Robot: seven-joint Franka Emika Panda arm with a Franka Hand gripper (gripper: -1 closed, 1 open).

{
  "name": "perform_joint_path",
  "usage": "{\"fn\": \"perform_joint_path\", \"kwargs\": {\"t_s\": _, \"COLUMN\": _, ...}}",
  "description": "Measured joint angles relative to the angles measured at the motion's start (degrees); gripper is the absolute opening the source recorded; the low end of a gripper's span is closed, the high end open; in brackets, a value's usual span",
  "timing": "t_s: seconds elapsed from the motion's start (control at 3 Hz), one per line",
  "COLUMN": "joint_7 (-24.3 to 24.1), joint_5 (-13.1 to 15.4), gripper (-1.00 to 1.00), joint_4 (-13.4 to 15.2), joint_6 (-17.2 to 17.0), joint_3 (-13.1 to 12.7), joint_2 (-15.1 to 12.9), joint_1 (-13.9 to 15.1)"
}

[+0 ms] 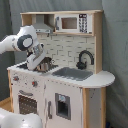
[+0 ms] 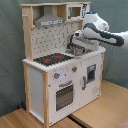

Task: Play with the kitchen

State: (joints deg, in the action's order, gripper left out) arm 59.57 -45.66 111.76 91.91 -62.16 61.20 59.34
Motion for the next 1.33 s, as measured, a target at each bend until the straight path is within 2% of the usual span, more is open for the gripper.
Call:
{"fn": "perform_joint_path", "kwargs": {"t_s": 0.33, "joint_7": 2.9, "joint_5": -0.2, "gripper": -1.0, "joint_4": 2.7, "joint_6": 4.1, "joint_3": 1.0, "joint_2": -0.2, "joint_1": 0.0}}
{"fn": "perform_joint_path", "kwargs": {"t_s": 0.67, "joint_7": 5.1, "joint_5": -0.2, "gripper": -1.0, "joint_4": 6.7, "joint_6": 7.7, "joint_3": 1.2, "joint_2": -0.3, "joint_1": 0.9}}
{"fn": "perform_joint_path", "kwargs": {"t_s": 1.0, "joint_7": 5.4, "joint_5": -0.3, "gripper": -1.0, "joint_4": 7.1, "joint_6": 8.6, "joint_3": 0.6, "joint_2": -1.4, "joint_1": 6.6}}
{"fn": "perform_joint_path", "kwargs": {"t_s": 1.33, "joint_7": 5.2, "joint_5": -1.0, "gripper": -1.0, "joint_4": 4.8, "joint_6": 8.6, "joint_3": -2.5, "joint_2": -2.2, "joint_1": 11.4}}
